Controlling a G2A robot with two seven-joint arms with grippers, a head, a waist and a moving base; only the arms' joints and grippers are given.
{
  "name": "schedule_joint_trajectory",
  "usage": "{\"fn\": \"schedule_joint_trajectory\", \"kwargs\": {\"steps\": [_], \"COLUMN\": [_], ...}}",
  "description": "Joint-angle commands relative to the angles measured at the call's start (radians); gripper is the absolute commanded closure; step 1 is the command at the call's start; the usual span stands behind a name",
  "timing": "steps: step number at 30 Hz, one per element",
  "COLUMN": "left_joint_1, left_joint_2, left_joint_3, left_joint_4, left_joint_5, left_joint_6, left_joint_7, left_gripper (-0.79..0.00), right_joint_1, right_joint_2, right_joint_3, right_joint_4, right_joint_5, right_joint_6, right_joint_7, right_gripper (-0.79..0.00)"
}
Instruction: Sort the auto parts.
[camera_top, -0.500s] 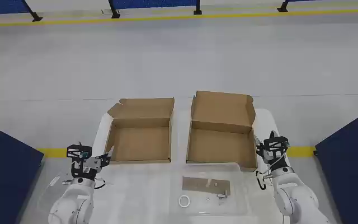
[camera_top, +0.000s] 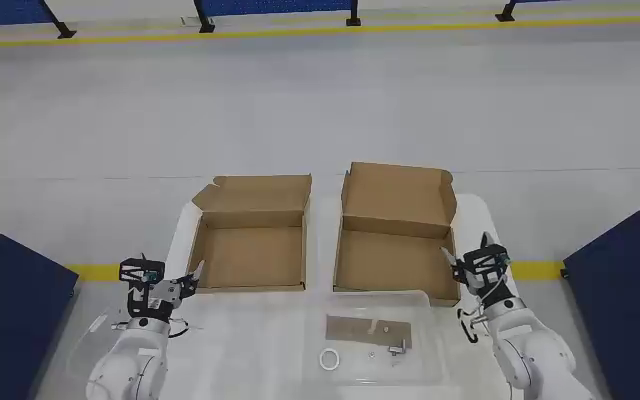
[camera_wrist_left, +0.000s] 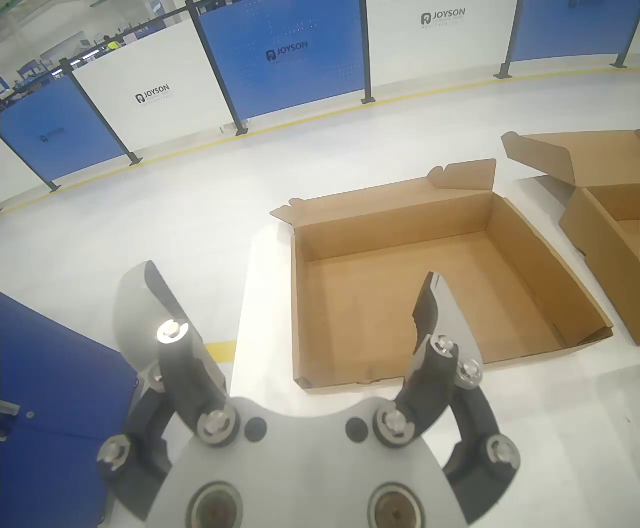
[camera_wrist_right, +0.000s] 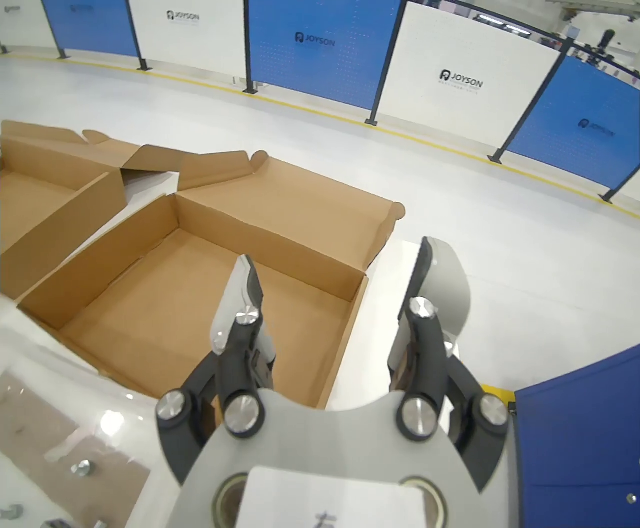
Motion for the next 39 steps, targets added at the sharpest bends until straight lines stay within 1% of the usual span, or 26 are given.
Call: {"fn": "schedule_joint_trajectory", "kwargs": {"steps": [1,7,8,11,13,17,27,31,34,39], "left_joint_1": [0.0,0.0,0.0,0.0,0.0,0.0,0.0,0.0,0.0,0.0], "left_joint_2": [0.0,0.0,0.0,0.0,0.0,0.0,0.0,0.0,0.0,0.0], "left_joint_3": [0.0,0.0,0.0,0.0,0.0,0.0,0.0,0.0,0.0,0.0], "left_joint_4": [0.0,0.0,0.0,0.0,0.0,0.0,0.0,0.0,0.0,0.0], "left_joint_5": [0.0,0.0,0.0,0.0,0.0,0.0,0.0,0.0,0.0,0.0], "left_joint_6": [0.0,0.0,0.0,0.0,0.0,0.0,0.0,0.0,0.0,0.0], "left_joint_7": [0.0,0.0,0.0,0.0,0.0,0.0,0.0,0.0,0.0,0.0], "left_gripper": [-0.785,-0.785,-0.785,-0.785,-0.785,-0.785,-0.785,-0.785,-0.785,-0.785], "right_joint_1": [-0.007,-0.007,-0.005,0.0,0.003,0.02,0.021,0.032,0.048,0.096], "right_joint_2": [0.002,0.002,0.003,0.011,0.018,0.028,0.029,0.038,0.044,0.052], "right_joint_3": [0.003,0.003,0.0,0.019,0.034,0.05,0.048,0.037,0.03,-0.002], "right_joint_4": [-0.013,-0.013,-0.021,-0.061,-0.092,-0.15,-0.157,-0.224,-0.269,-0.321], "right_joint_5": [-0.001,-0.001,-0.002,-0.032,-0.047,-0.056,-0.06,-0.132,-0.134,-0.042], "right_joint_6": [-0.041,-0.041,-0.053,-0.15,-0.228,-0.349,-0.36,-0.449,-0.538,-0.663], "right_joint_7": [0.02,0.02,0.019,0.071,0.136,0.283,0.291,0.326,0.407,0.591], "right_gripper": [-0.785,-0.785,-0.785,-0.785,-0.785,-0.785,-0.785,-0.785,-0.785,-0.785]}}
